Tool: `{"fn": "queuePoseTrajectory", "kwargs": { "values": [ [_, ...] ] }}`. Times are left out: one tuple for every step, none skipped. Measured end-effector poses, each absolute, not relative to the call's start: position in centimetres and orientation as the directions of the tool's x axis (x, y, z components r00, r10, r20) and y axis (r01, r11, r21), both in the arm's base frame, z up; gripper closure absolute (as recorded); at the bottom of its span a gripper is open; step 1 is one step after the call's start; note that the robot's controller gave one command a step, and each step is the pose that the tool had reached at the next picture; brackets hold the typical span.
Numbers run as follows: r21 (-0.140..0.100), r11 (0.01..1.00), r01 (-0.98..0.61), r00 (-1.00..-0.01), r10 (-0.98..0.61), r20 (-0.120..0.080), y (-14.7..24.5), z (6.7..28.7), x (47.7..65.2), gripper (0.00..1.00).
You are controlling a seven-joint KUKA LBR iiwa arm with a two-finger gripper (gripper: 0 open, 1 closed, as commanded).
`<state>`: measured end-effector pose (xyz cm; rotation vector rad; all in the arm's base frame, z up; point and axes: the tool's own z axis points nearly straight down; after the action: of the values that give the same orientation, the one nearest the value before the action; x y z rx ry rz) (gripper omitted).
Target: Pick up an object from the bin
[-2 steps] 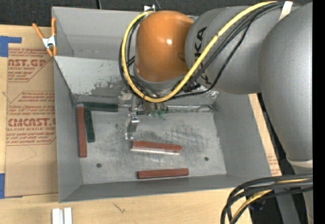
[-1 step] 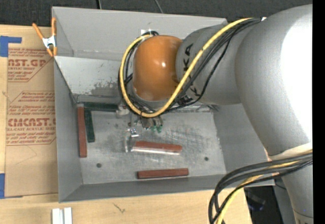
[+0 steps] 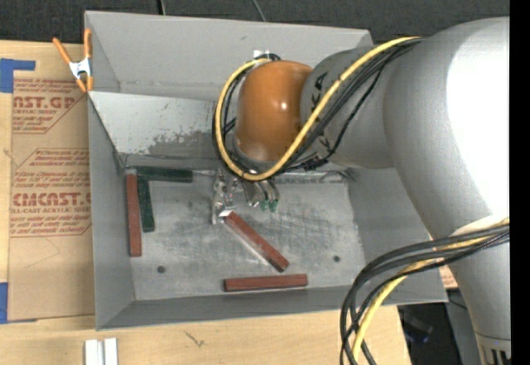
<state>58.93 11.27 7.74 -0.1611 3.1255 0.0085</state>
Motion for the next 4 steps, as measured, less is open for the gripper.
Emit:
{"fn": "queuePoseTrajectory", "kwargs": {
  "values": [
    [0.004,0.995,-0.102,-0.995,-0.102,-0.012,11.2,7.5,58.9,0.00],
    [0.004,0.995,-0.102,-0.995,-0.102,-0.012,11.2,7.5,58.9,0.00],
    [0.001,0.953,-0.304,-0.953,-0.304,-0.014,3.0,7.7,56.6,1.00],
    [0.000,0.953,-0.304,-0.953,-0.304,-0.008,2.9,7.4,56.3,0.00]
  ]
}}
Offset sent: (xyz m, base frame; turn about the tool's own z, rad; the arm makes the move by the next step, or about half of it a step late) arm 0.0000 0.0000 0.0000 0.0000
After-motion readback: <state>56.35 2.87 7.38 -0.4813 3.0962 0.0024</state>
